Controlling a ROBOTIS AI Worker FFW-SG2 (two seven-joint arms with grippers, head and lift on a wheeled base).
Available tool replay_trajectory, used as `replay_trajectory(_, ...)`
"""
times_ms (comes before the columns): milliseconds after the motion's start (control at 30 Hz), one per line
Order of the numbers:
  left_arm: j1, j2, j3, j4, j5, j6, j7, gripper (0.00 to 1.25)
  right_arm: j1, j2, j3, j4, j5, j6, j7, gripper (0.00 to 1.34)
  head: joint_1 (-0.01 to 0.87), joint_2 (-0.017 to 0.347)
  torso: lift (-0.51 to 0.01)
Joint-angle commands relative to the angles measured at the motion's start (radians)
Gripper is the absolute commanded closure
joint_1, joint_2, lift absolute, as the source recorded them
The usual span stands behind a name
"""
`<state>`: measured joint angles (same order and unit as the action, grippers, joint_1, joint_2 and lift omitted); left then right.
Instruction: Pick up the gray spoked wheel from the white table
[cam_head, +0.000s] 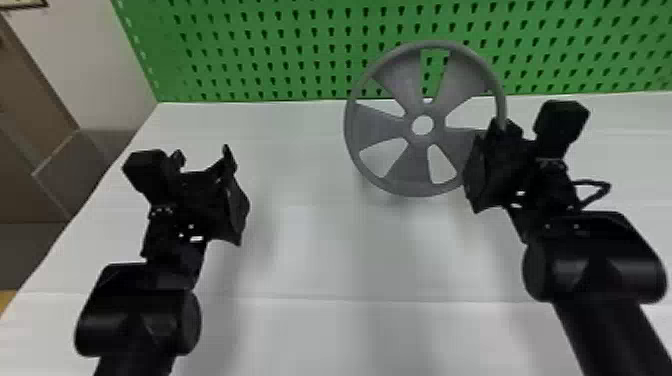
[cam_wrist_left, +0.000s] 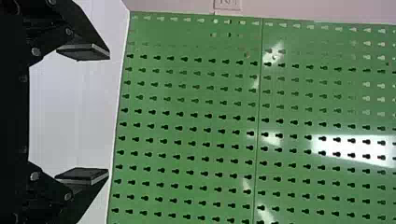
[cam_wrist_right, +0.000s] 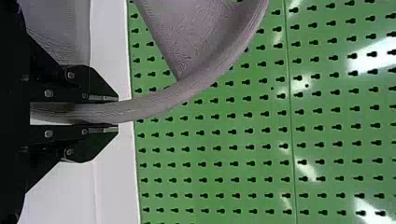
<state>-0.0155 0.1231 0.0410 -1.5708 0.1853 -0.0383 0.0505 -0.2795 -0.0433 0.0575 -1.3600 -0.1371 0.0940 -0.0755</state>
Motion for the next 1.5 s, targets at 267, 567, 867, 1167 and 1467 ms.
replay_trajectory(267,-0.003,0.001,-0.009,0.000,0.002,0.005,-0.003,0.37,0.048,-0.012,0.039,0.047,0.097,-0.209,-0.044,1.26,0.839,0.130,-0.065)
replay_trajectory(567,-0.006,0.000,-0.010,0.000,0.003,0.006,-0.009,0.37,0.049,-0.023,0.054,0.081,0.062,-0.286,-0.076,1.26,0.839,0.130,-0.065)
replay_trajectory(867,-0.006,0.000,-0.015,0.000,0.005,0.006,-0.009,0.37,0.051,-0.023,0.056,0.082,0.048,-0.287,-0.079,1.26,0.839,0.130,-0.065)
replay_trajectory(1167,-0.006,0.000,-0.013,0.000,0.005,0.006,-0.009,0.37,0.051,-0.023,0.059,0.084,0.028,-0.278,-0.079,1.26,0.839,0.130,-0.065)
replay_trajectory(1467,-0.004,0.000,-0.010,0.002,0.003,0.009,-0.009,0.37,0.049,-0.026,0.064,0.085,0.013,-0.266,-0.079,1.26,0.839,0.130,-0.065)
